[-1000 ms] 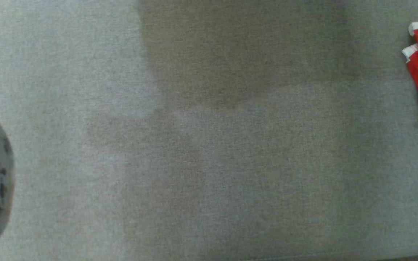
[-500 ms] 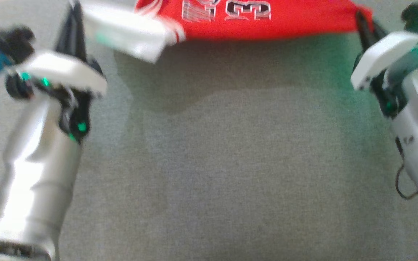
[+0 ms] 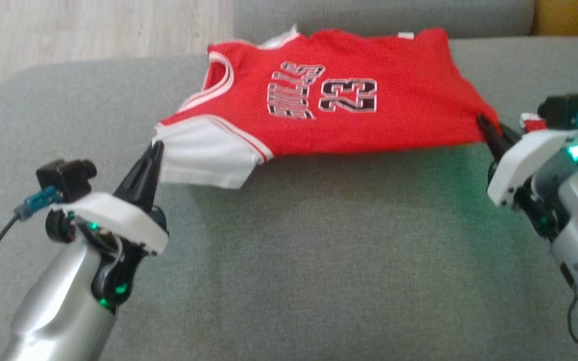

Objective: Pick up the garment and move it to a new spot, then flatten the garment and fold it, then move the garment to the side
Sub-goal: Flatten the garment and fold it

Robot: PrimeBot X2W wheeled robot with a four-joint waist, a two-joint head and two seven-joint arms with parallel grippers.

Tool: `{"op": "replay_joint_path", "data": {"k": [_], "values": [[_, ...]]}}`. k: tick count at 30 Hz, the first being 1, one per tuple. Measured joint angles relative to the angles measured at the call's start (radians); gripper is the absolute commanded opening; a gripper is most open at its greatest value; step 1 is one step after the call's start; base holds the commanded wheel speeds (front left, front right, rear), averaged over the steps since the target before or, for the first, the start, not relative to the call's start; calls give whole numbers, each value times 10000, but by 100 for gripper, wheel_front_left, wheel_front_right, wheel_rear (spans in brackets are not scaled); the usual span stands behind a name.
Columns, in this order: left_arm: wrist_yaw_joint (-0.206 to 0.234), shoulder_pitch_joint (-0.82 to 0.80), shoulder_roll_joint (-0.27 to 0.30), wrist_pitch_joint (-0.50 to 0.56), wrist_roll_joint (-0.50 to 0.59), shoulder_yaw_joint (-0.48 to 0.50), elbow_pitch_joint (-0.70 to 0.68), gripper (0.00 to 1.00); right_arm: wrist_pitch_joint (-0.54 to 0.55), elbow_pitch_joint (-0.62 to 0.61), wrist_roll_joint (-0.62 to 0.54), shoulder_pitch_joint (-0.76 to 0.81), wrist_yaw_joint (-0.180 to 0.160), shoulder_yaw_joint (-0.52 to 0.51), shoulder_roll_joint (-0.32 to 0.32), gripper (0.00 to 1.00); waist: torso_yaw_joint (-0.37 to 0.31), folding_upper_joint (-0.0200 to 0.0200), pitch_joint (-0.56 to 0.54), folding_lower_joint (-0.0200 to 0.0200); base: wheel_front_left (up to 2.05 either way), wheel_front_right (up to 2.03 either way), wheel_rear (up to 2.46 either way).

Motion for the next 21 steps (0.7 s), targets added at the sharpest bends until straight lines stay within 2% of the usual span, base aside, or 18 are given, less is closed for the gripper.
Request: {"op": "replay_joint_path", "data": {"k": [12, 21], "values": [[612, 2485, 853, 1174, -604, -274, -2303, 0, 775, -1576, 1026, 2434, 0, 280, -608, 0, 12, 0, -1332, -1, 0, 0, 0], [1152, 3573, 1262, 1641, -1016, -268, -3827, 0, 1181, -2884, 1053, 3679, 0, -527, -884, 0, -79, 0, -1454, 1, 0, 0, 0]]}}
